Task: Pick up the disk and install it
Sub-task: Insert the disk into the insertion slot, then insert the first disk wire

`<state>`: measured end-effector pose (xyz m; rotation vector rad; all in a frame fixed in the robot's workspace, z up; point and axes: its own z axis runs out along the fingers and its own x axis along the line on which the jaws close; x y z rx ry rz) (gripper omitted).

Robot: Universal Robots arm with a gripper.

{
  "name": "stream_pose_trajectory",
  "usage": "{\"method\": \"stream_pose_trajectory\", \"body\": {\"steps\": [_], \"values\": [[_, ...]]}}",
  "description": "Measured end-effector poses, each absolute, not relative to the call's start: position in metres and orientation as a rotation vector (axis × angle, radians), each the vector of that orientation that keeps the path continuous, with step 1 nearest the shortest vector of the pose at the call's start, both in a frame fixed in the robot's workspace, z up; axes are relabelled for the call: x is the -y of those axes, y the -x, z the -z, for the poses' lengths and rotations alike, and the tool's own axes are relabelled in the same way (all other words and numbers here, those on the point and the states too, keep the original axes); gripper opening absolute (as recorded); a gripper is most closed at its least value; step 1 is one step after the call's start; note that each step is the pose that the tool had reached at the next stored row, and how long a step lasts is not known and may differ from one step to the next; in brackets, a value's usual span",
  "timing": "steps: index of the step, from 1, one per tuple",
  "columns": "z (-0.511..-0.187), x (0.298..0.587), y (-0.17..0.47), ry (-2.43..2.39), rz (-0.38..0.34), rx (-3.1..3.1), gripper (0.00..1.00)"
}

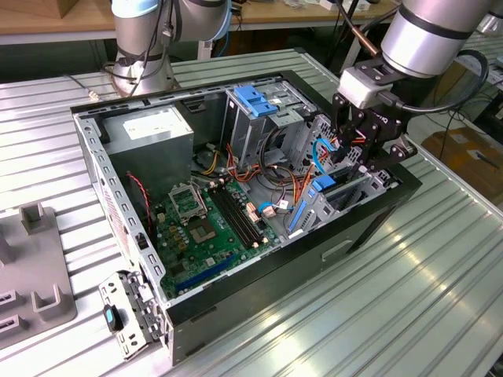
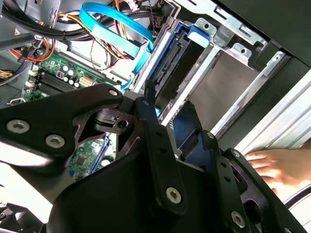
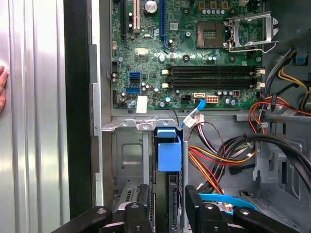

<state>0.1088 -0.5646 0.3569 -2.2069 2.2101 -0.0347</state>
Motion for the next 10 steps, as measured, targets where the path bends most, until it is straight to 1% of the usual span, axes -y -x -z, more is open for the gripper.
{"method": "stream_pose_trajectory", "body": {"steps": [10], "values": [[-0.3569,0.5646,-0.1088,2.210,0.041,-2.213,0.43]]}}
